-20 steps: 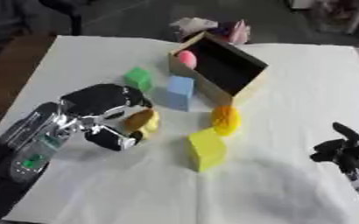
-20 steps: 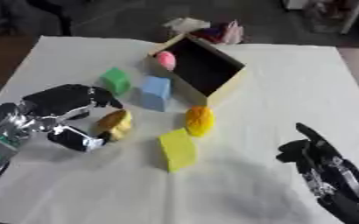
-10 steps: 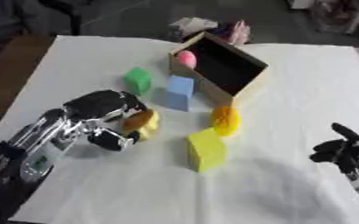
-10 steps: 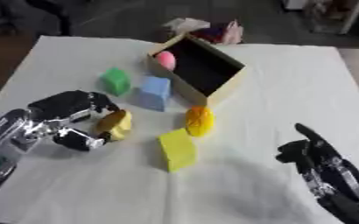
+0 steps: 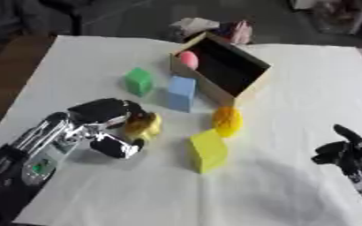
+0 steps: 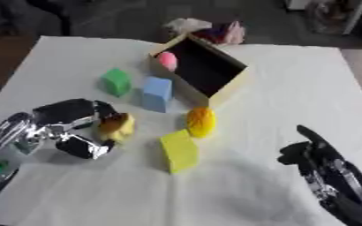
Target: Pick up objects on the table and place them in the box.
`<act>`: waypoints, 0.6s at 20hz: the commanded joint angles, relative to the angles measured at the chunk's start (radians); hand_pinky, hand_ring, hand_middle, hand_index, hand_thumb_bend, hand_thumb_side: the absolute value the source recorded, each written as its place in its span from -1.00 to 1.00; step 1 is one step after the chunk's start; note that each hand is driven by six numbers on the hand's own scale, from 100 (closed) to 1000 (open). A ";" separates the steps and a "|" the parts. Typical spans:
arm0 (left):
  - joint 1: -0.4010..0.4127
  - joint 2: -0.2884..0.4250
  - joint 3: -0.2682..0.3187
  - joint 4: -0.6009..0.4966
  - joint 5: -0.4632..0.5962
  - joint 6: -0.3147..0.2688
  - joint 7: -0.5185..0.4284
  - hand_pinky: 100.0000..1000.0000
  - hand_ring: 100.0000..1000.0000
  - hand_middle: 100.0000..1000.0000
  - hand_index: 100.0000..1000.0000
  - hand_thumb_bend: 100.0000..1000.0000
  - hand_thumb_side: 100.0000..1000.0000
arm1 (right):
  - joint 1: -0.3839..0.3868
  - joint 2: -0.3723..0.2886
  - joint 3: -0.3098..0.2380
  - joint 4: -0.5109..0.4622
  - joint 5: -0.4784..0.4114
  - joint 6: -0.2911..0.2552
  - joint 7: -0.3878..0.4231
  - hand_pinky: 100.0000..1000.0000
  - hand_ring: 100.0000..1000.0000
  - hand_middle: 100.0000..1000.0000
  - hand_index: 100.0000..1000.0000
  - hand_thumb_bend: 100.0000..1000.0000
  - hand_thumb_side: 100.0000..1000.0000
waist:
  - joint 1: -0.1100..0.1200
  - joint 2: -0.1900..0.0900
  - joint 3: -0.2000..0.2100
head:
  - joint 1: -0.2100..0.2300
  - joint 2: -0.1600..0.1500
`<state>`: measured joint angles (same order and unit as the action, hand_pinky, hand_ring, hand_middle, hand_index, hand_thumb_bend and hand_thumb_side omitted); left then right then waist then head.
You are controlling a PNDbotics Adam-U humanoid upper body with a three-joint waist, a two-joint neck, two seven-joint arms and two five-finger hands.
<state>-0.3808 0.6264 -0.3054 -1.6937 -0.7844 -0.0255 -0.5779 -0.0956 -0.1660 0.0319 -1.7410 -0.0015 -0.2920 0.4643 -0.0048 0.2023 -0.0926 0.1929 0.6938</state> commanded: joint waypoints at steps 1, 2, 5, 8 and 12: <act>-0.013 0.012 -0.001 0.000 0.004 -0.003 -0.012 0.52 0.37 0.48 0.76 -0.80 -0.35 | -0.006 -0.018 0.001 -0.011 0.004 0.000 0.002 0.37 0.29 0.29 1.00 -1.00 0.18 | 0.001 -0.014 -0.001 | 0.003 -0.001; -0.014 0.012 -0.002 0.001 0.000 -0.003 -0.010 0.52 0.36 0.46 0.75 -0.76 -0.44 | -0.005 -0.018 0.001 -0.011 0.005 0.001 0.002 0.37 0.29 0.29 1.00 -1.00 0.18 | 0.001 -0.014 -0.001 | 0.003 -0.001; -0.016 0.009 -0.005 0.007 -0.014 0.000 0.003 0.50 0.33 0.44 0.72 -0.74 -0.53 | -0.005 -0.018 0.000 -0.011 0.006 0.002 0.002 0.37 0.29 0.29 1.00 -1.00 0.19 | 0.001 -0.014 -0.002 | 0.003 -0.002; -0.019 0.004 -0.007 0.015 -0.030 0.005 0.029 0.48 0.29 0.39 0.69 -0.74 -0.53 | -0.004 -0.018 0.000 -0.011 0.007 0.003 0.001 0.37 0.29 0.29 1.00 -1.00 0.20 | 0.002 -0.013 -0.003 | 0.004 -0.003; -0.031 -0.007 -0.012 0.037 -0.075 0.010 0.083 0.46 0.25 0.34 0.66 -0.70 -0.52 | -0.002 -0.018 0.001 -0.011 0.008 0.004 0.002 0.37 0.29 0.29 1.00 -1.00 0.21 | 0.002 -0.012 -0.003 | 0.004 -0.002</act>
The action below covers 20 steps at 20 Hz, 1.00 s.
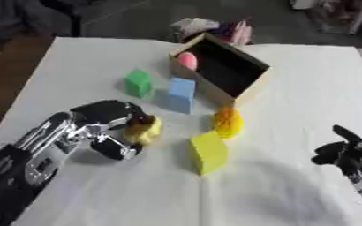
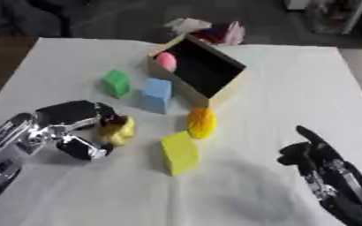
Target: Pick up objects on the table and place them in the box.
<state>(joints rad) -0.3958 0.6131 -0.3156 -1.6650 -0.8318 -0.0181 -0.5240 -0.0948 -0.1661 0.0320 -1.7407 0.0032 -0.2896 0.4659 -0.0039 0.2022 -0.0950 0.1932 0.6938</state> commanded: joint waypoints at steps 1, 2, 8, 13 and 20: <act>-0.021 0.001 -0.004 0.019 -0.045 0.003 0.048 0.46 0.24 0.33 0.65 -0.69 -0.52 | -0.003 -0.017 0.001 -0.012 0.004 0.002 0.001 0.37 0.29 0.29 1.00 -1.00 0.21 | 0.001 -0.012 -0.001 | 0.004 -0.002; -0.025 -0.004 -0.005 0.032 -0.065 0.003 0.070 0.44 0.20 0.28 0.62 -0.69 -0.52 | -0.003 -0.017 0.001 -0.012 0.004 0.002 0.002 0.37 0.29 0.29 1.00 -1.00 0.21 | 0.000 -0.012 -0.002 | 0.004 -0.003; -0.032 -0.019 -0.016 0.085 -0.120 -0.006 0.154 0.42 0.17 0.25 0.60 -0.69 -0.51 | -0.002 -0.017 0.000 -0.012 0.005 0.002 0.001 0.37 0.29 0.29 1.00 -1.00 0.21 | -0.001 -0.012 -0.003 | 0.004 -0.004; -0.031 -0.029 0.028 0.037 -0.109 0.057 0.226 -0.01 -0.39 -0.41 0.05 -1.00 -0.65 | 0.001 -0.016 -0.001 -0.012 0.009 0.005 0.002 0.37 0.29 0.29 1.00 -1.00 0.22 | 0.001 -0.011 -0.002 | 0.001 -0.002; -0.017 -0.004 0.084 -0.108 -0.034 0.129 0.340 -0.13 -0.58 -0.63 -0.17 -1.00 -0.68 | 0.003 -0.015 -0.004 -0.012 0.013 0.006 -0.001 0.37 0.29 0.29 1.00 -1.00 0.22 | 0.002 -0.011 0.001 | -0.008 -0.003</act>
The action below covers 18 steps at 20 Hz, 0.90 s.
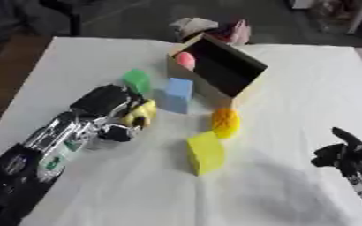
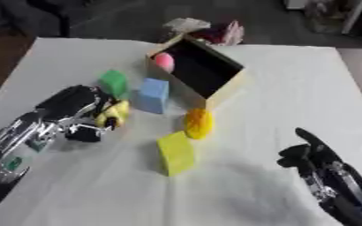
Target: Pick up objects on the table and place them in the box.
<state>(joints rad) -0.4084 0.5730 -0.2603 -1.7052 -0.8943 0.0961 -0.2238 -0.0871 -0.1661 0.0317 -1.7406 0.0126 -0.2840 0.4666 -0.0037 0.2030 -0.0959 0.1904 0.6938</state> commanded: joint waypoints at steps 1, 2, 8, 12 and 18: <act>-0.002 0.044 0.035 -0.093 0.042 0.019 0.056 -0.12 -0.58 -0.64 -0.17 -1.00 -0.68 | -0.005 -0.015 -0.004 -0.013 0.004 0.001 -0.002 0.37 0.29 0.29 1.00 -1.00 0.22 | 0.003 -0.012 0.002 | -0.007 -0.003; -0.001 0.052 0.039 -0.115 0.058 0.023 0.073 -0.12 -0.58 -0.64 -0.17 -1.00 -0.68 | -0.005 -0.015 -0.004 -0.013 0.005 0.001 -0.002 0.37 0.29 0.29 1.00 -1.00 0.22 | 0.003 -0.012 0.002 | -0.008 -0.003; -0.081 0.105 0.031 -0.135 0.163 0.033 0.148 -0.10 -0.56 -0.62 -0.15 -1.00 -0.67 | -0.003 -0.016 0.001 -0.014 0.003 0.000 0.004 0.37 0.29 0.29 1.00 -1.00 0.20 | 0.004 -0.016 -0.008 | -0.006 -0.004; -0.190 0.120 -0.007 -0.066 0.186 -0.001 0.125 -0.06 -0.53 -0.59 -0.12 -1.00 -0.71 | -0.003 -0.015 0.008 -0.012 -0.005 0.000 0.011 0.37 0.29 0.29 1.00 -1.00 0.21 | 0.002 -0.017 -0.025 | 0.001 -0.003; -0.345 0.066 -0.088 0.084 0.155 -0.092 0.055 0.03 -0.46 -0.51 -0.04 -1.00 -0.72 | -0.003 -0.011 0.023 -0.011 -0.018 -0.003 0.027 0.37 0.29 0.29 1.00 -1.00 0.24 | -0.011 -0.013 -0.060 | 0.029 -0.006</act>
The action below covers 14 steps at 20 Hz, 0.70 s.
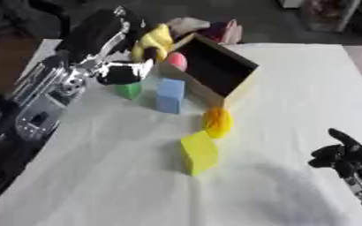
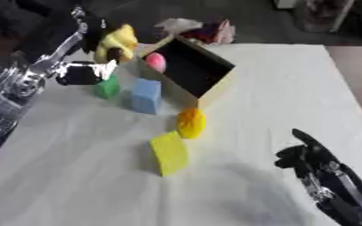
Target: Pick up objects on the table and place them in the box.
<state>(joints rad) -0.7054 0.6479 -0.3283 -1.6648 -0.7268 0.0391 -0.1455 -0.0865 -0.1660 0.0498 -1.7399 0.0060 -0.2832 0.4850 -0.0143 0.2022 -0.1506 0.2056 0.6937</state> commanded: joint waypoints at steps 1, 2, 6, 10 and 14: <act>-0.074 -0.026 -0.030 0.069 -0.025 -0.051 -0.030 0.05 -0.43 -0.48 -0.01 -1.00 -0.73 | -0.003 -0.011 0.009 -0.011 -0.014 -0.004 0.012 0.37 0.29 0.29 1.00 -1.00 0.26 | -0.002 -0.010 -0.012 | 0.020 -0.007; -0.102 -0.044 -0.040 0.097 -0.040 -0.068 -0.034 0.06 -0.42 -0.46 0.00 -1.00 -0.73 | -0.003 -0.011 0.012 -0.010 -0.017 -0.004 0.015 0.37 0.29 0.29 1.00 -1.00 0.26 | -0.003 -0.008 -0.019 | 0.026 -0.010; -0.211 -0.120 -0.041 0.206 -0.106 -0.134 -0.068 0.10 -0.33 -0.38 0.06 -1.00 -0.72 | -0.010 -0.007 0.023 -0.012 -0.024 -0.005 0.027 0.37 0.29 0.29 1.00 -1.00 0.30 | -0.007 0.009 -0.043 | 0.039 -0.029; -0.261 -0.164 -0.020 0.314 -0.166 -0.188 -0.062 0.10 -0.33 -0.38 0.06 -1.00 -0.72 | -0.015 -0.005 0.024 -0.011 -0.025 -0.004 0.032 0.37 0.29 0.29 1.00 -1.00 0.29 | -0.007 0.014 -0.050 | 0.040 -0.035; -0.278 -0.209 0.031 0.416 -0.216 -0.184 -0.069 0.18 -0.18 -0.21 0.23 -1.00 -0.68 | -0.026 0.003 0.033 -0.015 -0.030 -0.004 0.041 0.37 0.29 0.29 1.00 -1.00 0.27 | -0.002 0.020 -0.072 | 0.051 -0.040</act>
<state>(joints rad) -0.9553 0.4418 -0.3258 -1.2654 -0.9259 -0.1450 -0.2106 -0.1022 -0.1615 0.0809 -1.7389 -0.0123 -0.2839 0.5191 -0.0155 0.2375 -0.2250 0.2514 0.6674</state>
